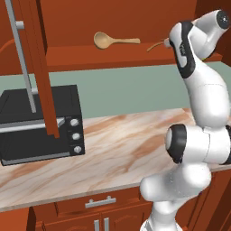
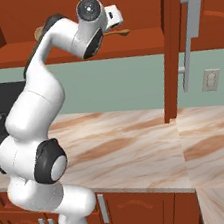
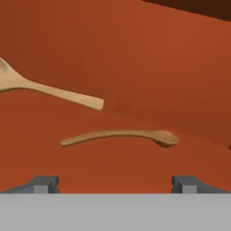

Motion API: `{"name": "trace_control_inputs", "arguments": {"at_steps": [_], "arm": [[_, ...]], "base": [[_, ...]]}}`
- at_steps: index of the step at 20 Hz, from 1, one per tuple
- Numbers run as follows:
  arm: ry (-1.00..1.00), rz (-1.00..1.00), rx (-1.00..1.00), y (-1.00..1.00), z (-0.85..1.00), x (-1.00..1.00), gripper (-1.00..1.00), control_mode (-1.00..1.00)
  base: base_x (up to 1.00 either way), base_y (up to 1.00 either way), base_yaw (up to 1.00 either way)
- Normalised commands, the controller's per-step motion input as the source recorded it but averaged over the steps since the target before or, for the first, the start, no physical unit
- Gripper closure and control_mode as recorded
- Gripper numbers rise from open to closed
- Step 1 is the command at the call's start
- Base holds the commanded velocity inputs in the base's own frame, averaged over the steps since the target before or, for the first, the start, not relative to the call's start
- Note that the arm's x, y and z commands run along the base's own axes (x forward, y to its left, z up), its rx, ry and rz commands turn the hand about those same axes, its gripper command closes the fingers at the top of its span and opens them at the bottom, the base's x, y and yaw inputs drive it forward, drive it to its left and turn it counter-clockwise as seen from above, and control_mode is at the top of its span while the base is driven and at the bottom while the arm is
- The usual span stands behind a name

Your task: Organize the utensils by type. Pick up the wooden spoons from the counter and place them in the open cabinet. Then pick up the metallic utensils from the counter and place them in the open drawer.

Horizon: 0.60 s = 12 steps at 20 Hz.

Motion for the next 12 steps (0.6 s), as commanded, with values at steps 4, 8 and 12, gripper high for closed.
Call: {"name": "trace_control_inputs", "arguments": {"at_steps": [4,8,12], "arm": [[-0.1,-0.25,0.0,0.14,-0.22,-0.99,-1.0,-1.0],[0.16,-0.31,0.01,0.21,-0.1,-0.72,-1.0,-1.0],[0.52,-0.29,0.12,0.09,-0.05,-0.58,-1.0,-1.0]], "base": [[0.0,0.0,0.0],[0.0,0.0,0.0],[0.0,0.0,0.0]]}}
